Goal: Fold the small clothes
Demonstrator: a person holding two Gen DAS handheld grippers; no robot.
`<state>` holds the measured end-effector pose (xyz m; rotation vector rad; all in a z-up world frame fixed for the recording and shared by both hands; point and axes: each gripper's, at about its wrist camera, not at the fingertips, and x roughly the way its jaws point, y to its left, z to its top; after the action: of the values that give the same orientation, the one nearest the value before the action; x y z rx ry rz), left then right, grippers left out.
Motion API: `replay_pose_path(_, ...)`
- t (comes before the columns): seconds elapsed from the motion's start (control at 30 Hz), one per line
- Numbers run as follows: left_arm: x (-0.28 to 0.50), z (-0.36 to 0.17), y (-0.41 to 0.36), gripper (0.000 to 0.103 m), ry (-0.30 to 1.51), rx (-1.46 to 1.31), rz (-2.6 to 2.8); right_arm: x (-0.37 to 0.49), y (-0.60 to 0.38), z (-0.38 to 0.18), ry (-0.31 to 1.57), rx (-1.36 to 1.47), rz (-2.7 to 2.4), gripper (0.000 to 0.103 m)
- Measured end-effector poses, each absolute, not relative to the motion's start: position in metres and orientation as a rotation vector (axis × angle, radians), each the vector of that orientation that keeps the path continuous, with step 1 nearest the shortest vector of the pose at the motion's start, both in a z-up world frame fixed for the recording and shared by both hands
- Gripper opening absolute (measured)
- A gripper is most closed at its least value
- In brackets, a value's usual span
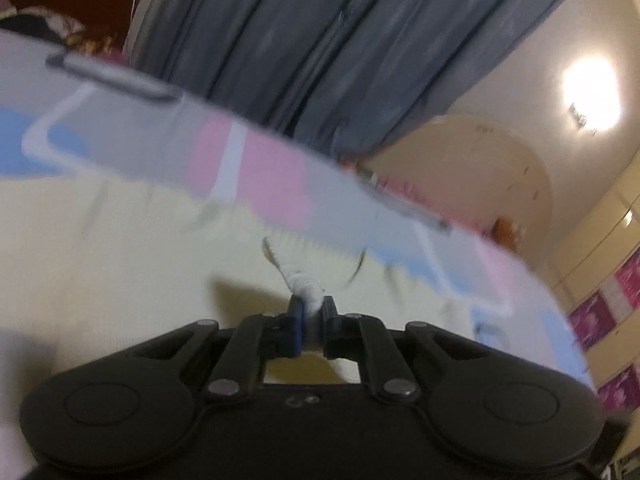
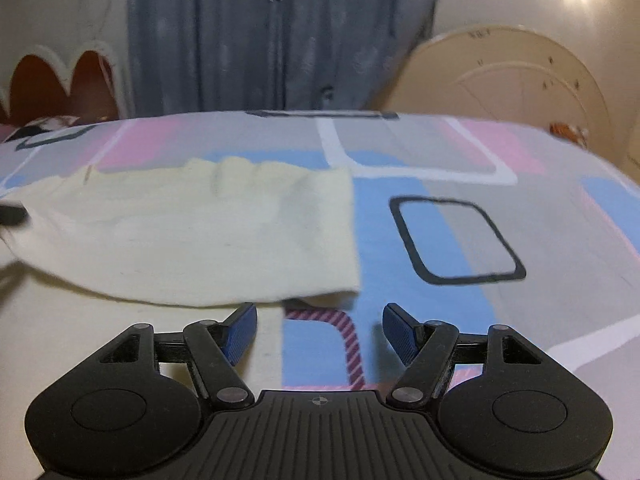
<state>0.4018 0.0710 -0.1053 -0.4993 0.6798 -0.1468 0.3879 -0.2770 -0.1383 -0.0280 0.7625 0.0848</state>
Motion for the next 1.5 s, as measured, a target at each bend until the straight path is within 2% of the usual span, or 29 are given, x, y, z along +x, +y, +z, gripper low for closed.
replay_pose_path(0.03,0.401,-0.097,0.075,0.008,0.650,-0.502,-0.143,0.391,-0.279,-0.139,0.765,-0.017,0.083,0.070)
replay_pose_path(0.07,0.401,-0.089,0.080,0.008,0.623,-0.505,-0.136,0.394,-0.281,-0.140,0.766,-0.006,0.089,0.059)
replay_pose_path(0.1,0.401,-0.083,0.085,0.008,0.604,-0.507,-0.128,0.397,-0.282,-0.140,0.769,0.003,0.093,0.044)
replay_pose_path(0.17,0.403,-0.076,0.095,0.008,0.577,-0.511,-0.102,0.401,-0.281,-0.141,0.771,0.016,0.103,0.038)
replay_pose_path(0.27,0.400,-0.075,0.110,0.008,0.569,-0.501,-0.059,0.404,-0.273,-0.141,0.761,0.003,0.119,0.037)
replay_pose_path(0.33,0.398,-0.083,0.117,0.008,0.589,-0.498,-0.029,0.406,-0.270,-0.142,0.764,0.005,0.139,0.027)
replay_pose_path(0.4,0.398,-0.096,0.121,0.008,0.621,-0.492,-0.002,0.407,-0.268,-0.143,0.775,0.020,0.172,0.007)
replay_pose_path(0.43,0.398,-0.105,0.122,0.008,0.636,-0.479,0.013,0.408,-0.266,-0.143,0.773,0.019,0.182,0.005)
replay_pose_path(0.63,0.400,-0.155,0.129,0.008,0.791,-0.441,0.074,0.407,-0.276,-0.147,0.792,0.045,0.107,0.000)
replay_pose_path(0.7,0.399,-0.157,0.126,0.015,0.788,-0.387,0.086,0.404,-0.277,-0.146,0.792,0.033,0.106,0.000)
replay_pose_path(0.77,0.395,-0.147,0.123,0.036,0.770,-0.330,0.126,0.401,-0.281,-0.141,0.787,0.035,0.105,0.000)
replay_pose_path(0.83,0.386,-0.137,0.125,0.053,0.734,-0.305,0.165,0.396,-0.285,-0.133,0.761,0.053,0.111,0.000)
replay_pose_path(1.1,0.378,-0.114,0.101,0.054,0.702,-0.224,0.048,0.424,-0.266,-0.113,0.690,0.083,0.196,0.001)
replay_pose_path(1.37,0.411,-0.157,0.091,0.054,0.771,-0.169,0.060,0.476,-0.231,-0.132,0.722,-0.025,0.240,0.001)
replay_pose_path(1.5,0.408,-0.153,0.089,0.056,0.780,-0.137,0.056,0.491,-0.235,-0.146,0.758,-0.040,0.234,0.001)
